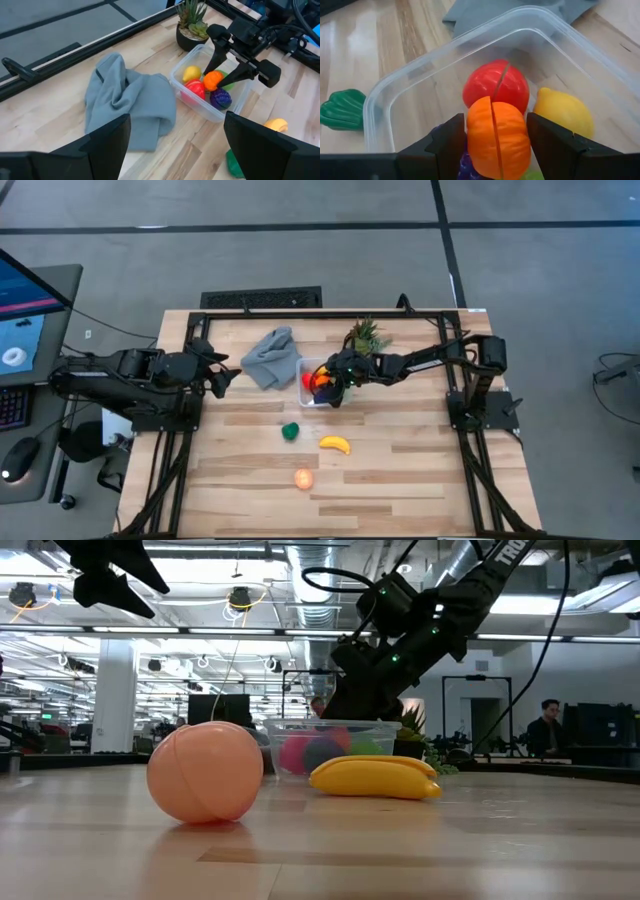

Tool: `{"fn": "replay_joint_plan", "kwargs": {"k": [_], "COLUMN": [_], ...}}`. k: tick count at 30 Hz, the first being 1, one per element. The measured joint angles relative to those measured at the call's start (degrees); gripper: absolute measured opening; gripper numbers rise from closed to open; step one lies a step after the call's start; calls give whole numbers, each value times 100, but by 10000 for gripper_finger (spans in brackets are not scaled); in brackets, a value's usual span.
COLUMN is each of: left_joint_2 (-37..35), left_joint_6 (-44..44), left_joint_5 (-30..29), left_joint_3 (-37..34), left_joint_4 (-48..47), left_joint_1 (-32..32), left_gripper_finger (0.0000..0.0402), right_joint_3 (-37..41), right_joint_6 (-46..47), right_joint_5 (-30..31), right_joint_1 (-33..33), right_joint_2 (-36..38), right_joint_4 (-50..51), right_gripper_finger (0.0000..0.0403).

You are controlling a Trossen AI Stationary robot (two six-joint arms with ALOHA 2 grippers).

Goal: Pick and placing Produce into tupperware
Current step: Put the orange bell pepper into the transparent bin, then put the yellow banana into the transparent bin

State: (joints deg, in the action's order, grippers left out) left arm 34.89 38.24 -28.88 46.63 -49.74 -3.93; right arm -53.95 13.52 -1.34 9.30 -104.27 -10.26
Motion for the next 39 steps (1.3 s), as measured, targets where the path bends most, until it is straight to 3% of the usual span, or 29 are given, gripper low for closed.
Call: {"fn": "replay_joint_plan", "kwargs": {"k": [15, 25, 39], "left_joint_2": [0, 0, -2], "left_joint_6": [-20, -49, -158], "left_joint_5": [-35, -59, -157], "left_joint_3": [0, 0, 0], "left_joint_4": [17, 21, 39], "left_joint_1": [-1, -1, -1], "left_gripper_finger": [308, 308, 308], "right_joint_3": [4, 4, 2], "right_joint_6": [-101, -155, 218], "right_joint_5": [164, 162, 461], "right_joint_1": [-27, -120, -930], "right_joint_2": [746, 1735, 3070], "right_joint_4": [672, 1409, 2762], "right_gripper_finger": [240, 240, 240]}}
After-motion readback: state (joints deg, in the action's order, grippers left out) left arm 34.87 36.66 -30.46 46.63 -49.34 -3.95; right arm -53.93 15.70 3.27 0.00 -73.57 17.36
